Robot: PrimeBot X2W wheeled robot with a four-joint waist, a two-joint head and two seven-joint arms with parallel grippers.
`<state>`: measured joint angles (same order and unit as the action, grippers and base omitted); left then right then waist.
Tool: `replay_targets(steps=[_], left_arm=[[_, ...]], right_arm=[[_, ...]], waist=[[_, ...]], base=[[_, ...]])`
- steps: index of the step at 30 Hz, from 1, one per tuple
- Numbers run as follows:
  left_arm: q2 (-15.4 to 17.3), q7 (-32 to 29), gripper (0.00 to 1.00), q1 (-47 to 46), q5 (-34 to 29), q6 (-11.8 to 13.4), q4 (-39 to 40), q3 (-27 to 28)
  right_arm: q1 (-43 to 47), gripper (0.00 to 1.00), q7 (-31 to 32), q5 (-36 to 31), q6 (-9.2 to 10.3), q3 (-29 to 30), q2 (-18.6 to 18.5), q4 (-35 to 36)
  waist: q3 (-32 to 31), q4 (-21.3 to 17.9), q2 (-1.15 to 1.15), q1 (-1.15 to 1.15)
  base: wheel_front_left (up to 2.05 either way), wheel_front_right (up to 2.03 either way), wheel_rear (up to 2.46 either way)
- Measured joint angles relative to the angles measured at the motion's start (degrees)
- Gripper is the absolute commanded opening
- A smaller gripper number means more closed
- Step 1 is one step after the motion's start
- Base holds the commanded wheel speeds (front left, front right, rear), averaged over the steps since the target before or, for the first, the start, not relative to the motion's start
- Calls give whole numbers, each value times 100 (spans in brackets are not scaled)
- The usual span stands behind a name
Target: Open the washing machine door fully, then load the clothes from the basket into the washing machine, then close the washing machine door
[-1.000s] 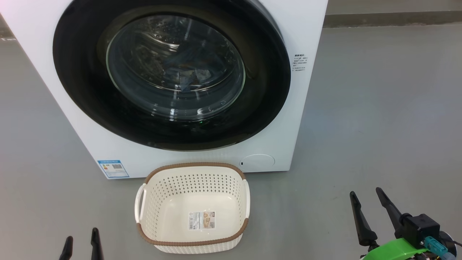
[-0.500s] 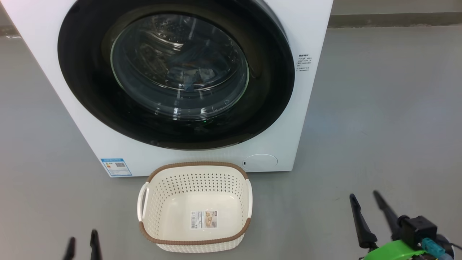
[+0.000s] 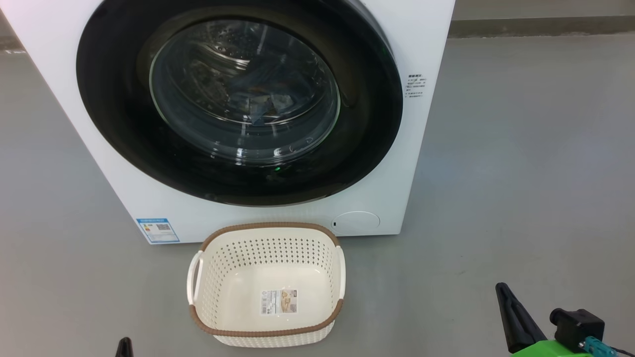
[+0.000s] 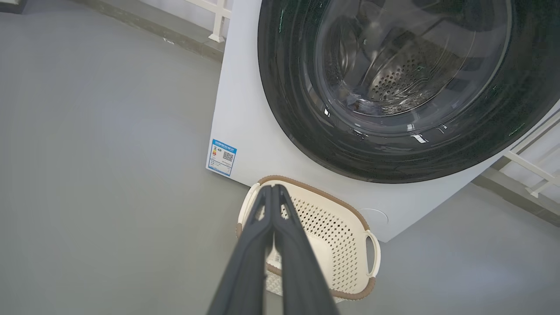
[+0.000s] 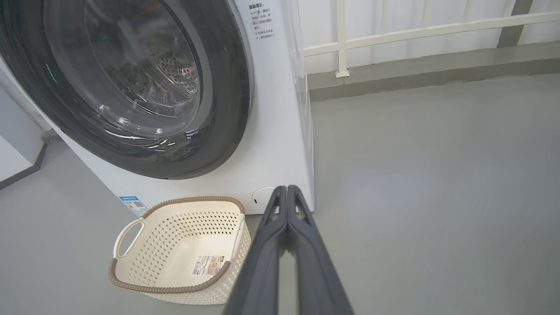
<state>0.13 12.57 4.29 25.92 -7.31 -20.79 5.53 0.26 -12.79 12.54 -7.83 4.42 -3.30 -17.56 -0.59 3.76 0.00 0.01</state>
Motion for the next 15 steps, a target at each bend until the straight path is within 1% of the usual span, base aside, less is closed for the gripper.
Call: replay_targets(steps=[9, 11, 13, 15], left_arm=[[3, -148, 0, -11, 535, 0, 29, -4], [3, -159, 0, -14, 591, 0, 33, -5], [4, -200, 0, -20, 675, 0, 38, -7], [7, -250, 0, -22, 877, 0, 49, -8]], right_arm=[[-4, 0, 127, 614, 0, 10, 3, 15], [-5, 0, 162, 659, 0, 11, 3, 18], [-8, 0, 172, 862, 0, 13, 5, 20], [-12, 0, 223, 998, 0, 20, 7, 23]], waist=[[12, -30, 0, 0], [12, -33, 0, 0], [13, -40, 0, 0], [15, -50, 0, 0]], base=[[0, 0, 0], [0, 0, 0], [0, 0, 0], [0, 0, 0]])
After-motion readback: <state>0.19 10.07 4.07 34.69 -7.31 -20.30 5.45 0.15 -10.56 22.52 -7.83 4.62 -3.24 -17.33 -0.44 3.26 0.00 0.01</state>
